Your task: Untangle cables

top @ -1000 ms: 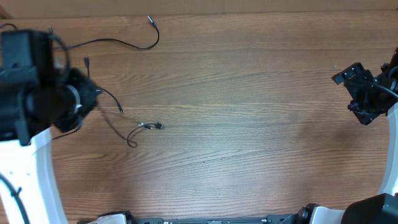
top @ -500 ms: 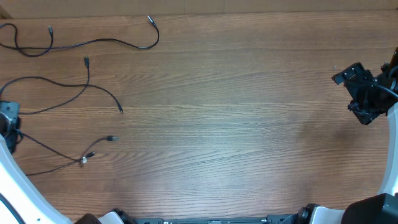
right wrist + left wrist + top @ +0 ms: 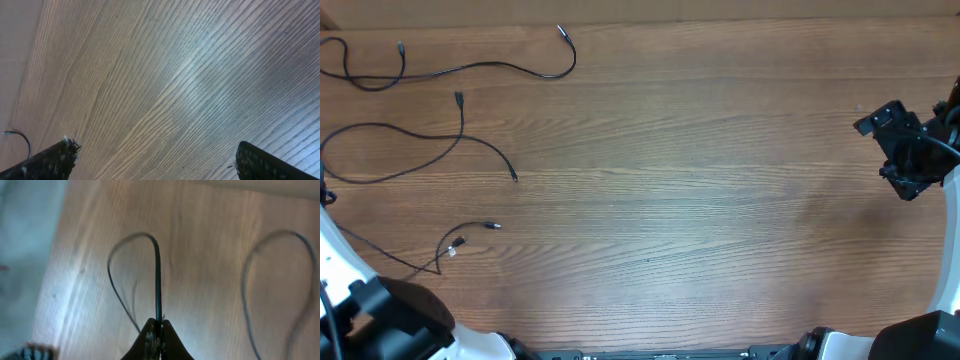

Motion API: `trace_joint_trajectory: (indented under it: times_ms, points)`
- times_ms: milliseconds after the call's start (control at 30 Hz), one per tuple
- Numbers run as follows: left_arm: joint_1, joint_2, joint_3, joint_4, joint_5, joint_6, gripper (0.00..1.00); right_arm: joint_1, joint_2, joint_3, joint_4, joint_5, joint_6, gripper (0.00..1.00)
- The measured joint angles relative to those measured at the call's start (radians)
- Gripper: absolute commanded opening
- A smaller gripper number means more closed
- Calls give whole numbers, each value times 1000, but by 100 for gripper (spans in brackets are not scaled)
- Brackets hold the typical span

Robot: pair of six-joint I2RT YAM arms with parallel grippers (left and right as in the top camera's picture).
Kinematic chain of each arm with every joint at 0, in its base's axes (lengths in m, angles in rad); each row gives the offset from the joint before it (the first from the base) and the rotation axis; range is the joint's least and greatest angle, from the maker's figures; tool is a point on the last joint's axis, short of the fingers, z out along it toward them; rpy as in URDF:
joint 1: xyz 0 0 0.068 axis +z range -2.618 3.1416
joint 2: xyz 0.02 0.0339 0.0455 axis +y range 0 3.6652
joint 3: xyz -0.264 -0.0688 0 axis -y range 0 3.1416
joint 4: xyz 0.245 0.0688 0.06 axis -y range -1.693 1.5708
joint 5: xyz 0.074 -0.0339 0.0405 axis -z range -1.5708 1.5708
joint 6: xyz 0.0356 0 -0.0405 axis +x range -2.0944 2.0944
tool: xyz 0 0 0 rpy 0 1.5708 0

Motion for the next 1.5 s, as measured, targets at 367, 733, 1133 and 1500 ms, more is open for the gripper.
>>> trace_joint_trajectory:
  times_ms: [367, 733, 1133, 1500]
  points:
    - [115, 250, 0, 103, -200, 2, 4, 0, 0, 0, 0, 0, 0, 100]
    - [178, 406, -5, 528, -129, 294, 7, 0, 0, 0, 0, 0, 0, 100]
    - [178, 406, -6, 599, 14, 419, 22, 0, 0, 0, 0, 0, 1, 100]
    - [178, 405, -6, 467, 29, 448, 40, 0, 0, 0, 0, 0, 0, 100]
